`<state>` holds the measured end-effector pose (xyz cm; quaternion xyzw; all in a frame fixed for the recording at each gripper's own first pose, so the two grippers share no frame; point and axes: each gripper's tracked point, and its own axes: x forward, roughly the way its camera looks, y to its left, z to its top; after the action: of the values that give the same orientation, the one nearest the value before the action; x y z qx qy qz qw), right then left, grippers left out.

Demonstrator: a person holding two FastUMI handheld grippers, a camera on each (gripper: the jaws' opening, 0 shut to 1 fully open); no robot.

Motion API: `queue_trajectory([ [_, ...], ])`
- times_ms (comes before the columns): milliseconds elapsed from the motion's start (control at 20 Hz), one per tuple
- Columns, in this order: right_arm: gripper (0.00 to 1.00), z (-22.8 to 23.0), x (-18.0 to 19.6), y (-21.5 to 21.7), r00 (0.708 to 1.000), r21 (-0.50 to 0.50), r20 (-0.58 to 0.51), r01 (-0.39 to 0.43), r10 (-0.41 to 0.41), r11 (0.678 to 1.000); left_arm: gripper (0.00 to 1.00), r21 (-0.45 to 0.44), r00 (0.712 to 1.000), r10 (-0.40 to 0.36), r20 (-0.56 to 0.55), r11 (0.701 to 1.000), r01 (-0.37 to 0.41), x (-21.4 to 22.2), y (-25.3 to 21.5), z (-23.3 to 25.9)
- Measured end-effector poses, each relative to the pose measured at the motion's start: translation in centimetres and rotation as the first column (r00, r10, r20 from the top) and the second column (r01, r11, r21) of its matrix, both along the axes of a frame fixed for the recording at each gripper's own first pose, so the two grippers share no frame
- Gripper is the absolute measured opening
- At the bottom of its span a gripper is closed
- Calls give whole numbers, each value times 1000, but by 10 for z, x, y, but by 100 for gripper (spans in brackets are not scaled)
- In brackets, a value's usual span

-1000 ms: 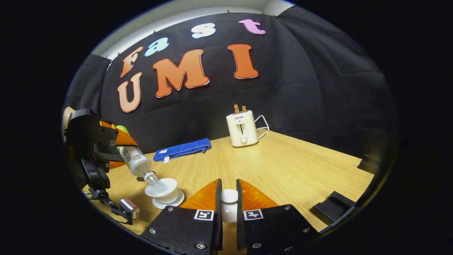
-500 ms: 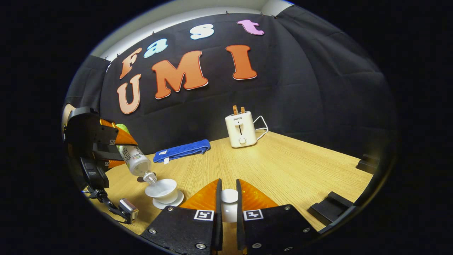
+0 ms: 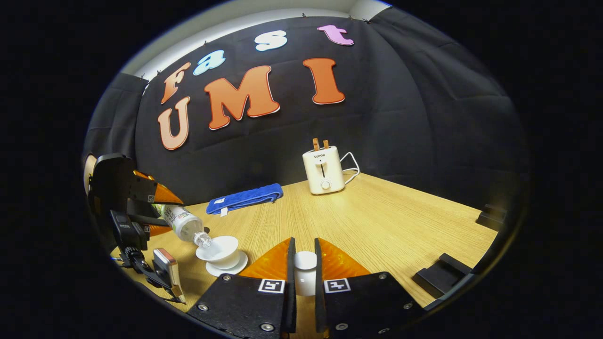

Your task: Open the teacup lid with one hand, grasp the water bottle and pour water into the teacup with the other hand; after pouring, place the water bottle on the coaster and then close the teacup lid.

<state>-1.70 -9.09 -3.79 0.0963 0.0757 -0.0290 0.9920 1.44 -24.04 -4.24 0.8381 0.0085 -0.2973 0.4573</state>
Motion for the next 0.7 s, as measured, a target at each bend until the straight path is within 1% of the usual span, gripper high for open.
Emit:
queue_trajectory([
  [100, 16, 1, -1, -2, 1000, 3, 1, 4, -4, 1000, 58, -122, 999, 33, -34, 992, -37, 3, -2, 1],
  [150, 16, 1, -2, -2, 1000, 14, -1, 2, -2, 1000, 57, -181, 997, 52, -54, 982, -61, 6, -2, 0],
  [200, 16, 3, -3, -2, 1000, 25, 2, -1, 1, 1000, 65, -236, 993, 73, -92, 967, -93, 8, -2, -3],
  [250, 16, 4, -5, -3, 1000, 24, 6, 5, -5, 1000, 58, -285, 987, 90, -131, 950, -125, 9, -1, -7],
  [300, 16, 4, -5, -6, 1000, 12, 5, 14, -14, 1000, 61, -321, 982, 103, -160, 935, -150, 10, 1, -10],
  [350, 16, 3, -5, -7, 1000, 3, 2, 20, -20, 1000, 58, -354, 978, 107, -180, 921, -166, 10, 1, -13],
  [450, 16, 5, -6, -4, 1000, -3, -2, 19, -19, 1000, 61, -420, 968, 131, -215, 882, -213, 14, 3, -19],
  [500, 16, 5, -5, -2, 1000, -12, -4, 19, -19, 1000, 61, -461, 960, 144, -239, 854, -243, 16, 4, -21],
  [550, 16, 5, -6, 0, 1000, -21, -7, 16, -17, 1000, 61, -516, 953, 133, -273, 816, -262, 18, 3, -22],
  [600, 16, 6, -6, 2, 1000, -28, -9, 12, -13, 1000, 57, -570, 942, 136, -308, 766, -297, 23, 2, -24],
  [650, 16, 7, -5, 6, 1000, -32, -9, 7, -7, 999, 61, -619, 930, 136, -343, 711, -333, 24, 9, -20],
  [700, 16, 10, -5, 9, 1000, -36, -8, 4, -4, 999, 61, -668, 920, 142, -365, 648, -365, 29, 12, -17],
])
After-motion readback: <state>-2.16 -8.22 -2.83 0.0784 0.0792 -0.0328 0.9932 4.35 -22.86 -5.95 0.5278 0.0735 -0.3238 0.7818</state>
